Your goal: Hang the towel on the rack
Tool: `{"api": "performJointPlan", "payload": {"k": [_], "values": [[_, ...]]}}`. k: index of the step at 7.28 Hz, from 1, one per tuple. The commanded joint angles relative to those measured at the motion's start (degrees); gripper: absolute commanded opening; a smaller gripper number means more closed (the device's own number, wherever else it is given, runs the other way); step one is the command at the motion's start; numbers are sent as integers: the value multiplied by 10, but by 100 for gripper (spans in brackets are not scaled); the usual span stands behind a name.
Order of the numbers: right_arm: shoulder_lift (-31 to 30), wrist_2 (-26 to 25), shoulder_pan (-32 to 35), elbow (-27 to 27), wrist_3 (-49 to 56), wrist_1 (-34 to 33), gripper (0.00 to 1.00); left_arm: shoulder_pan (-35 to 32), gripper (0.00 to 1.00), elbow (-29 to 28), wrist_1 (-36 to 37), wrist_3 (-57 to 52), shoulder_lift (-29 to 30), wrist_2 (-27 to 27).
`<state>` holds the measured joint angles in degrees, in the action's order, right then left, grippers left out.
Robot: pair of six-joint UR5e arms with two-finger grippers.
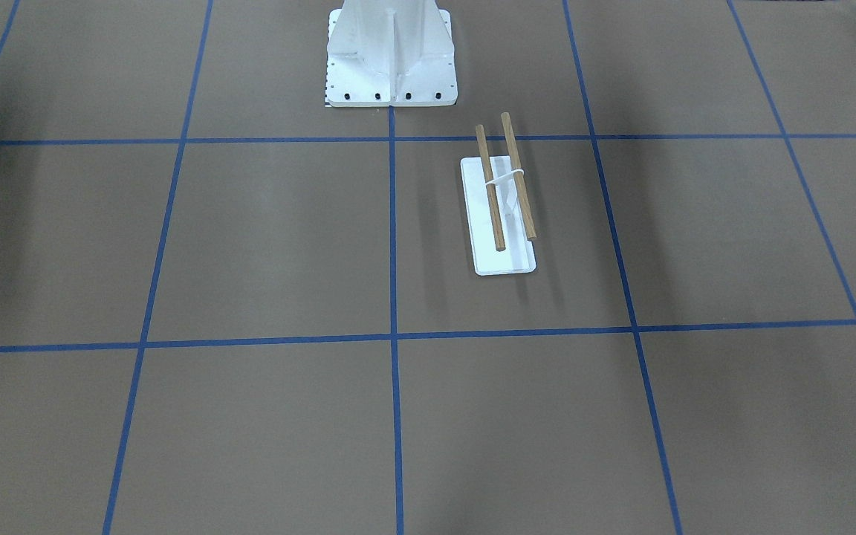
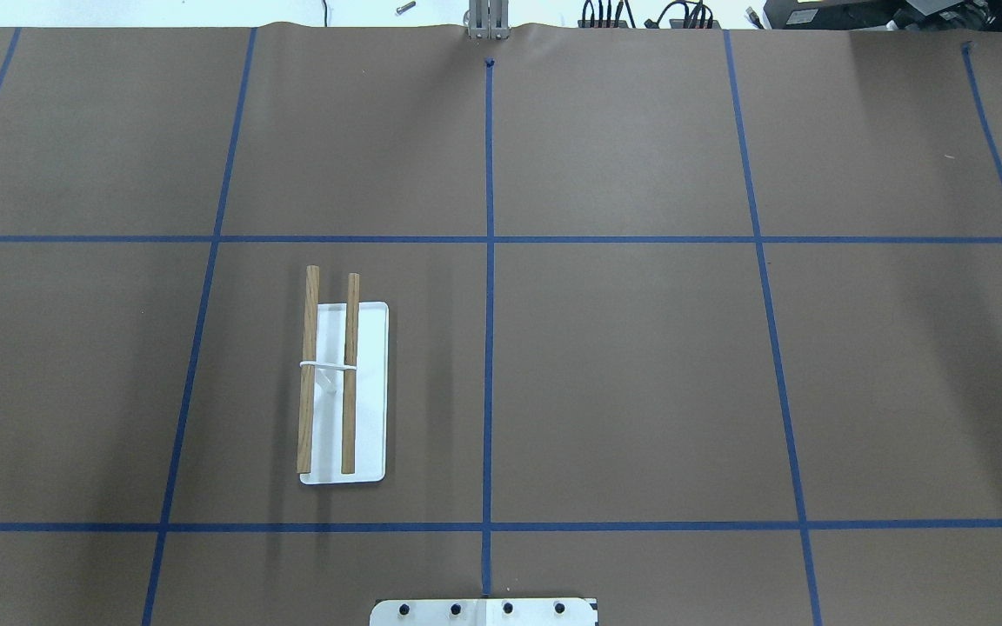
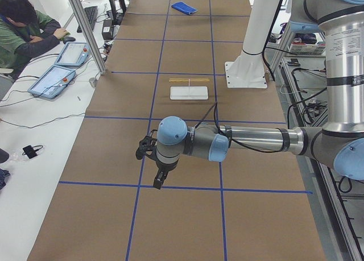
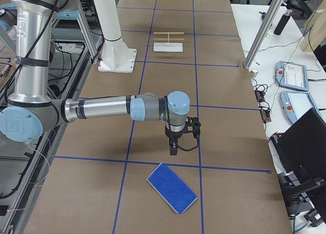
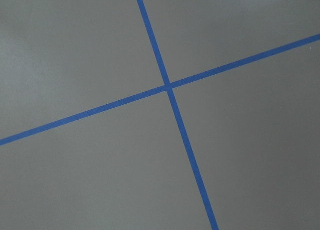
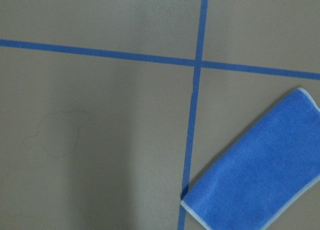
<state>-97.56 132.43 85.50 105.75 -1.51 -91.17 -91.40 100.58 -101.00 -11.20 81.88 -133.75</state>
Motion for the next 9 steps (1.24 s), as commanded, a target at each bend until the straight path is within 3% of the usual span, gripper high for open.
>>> {"api": "performJointPlan", "payload": {"k": [1, 7, 9], "values": [[4, 5, -1, 8, -20, 53, 100, 1, 98, -13, -24, 5, 31, 0], [3, 11, -9, 4, -67, 60, 100, 1, 98, -13, -47, 9, 19, 0], [0, -31, -37, -28, -68, 92, 100, 1, 98, -13, -46, 10, 19, 0]]}}
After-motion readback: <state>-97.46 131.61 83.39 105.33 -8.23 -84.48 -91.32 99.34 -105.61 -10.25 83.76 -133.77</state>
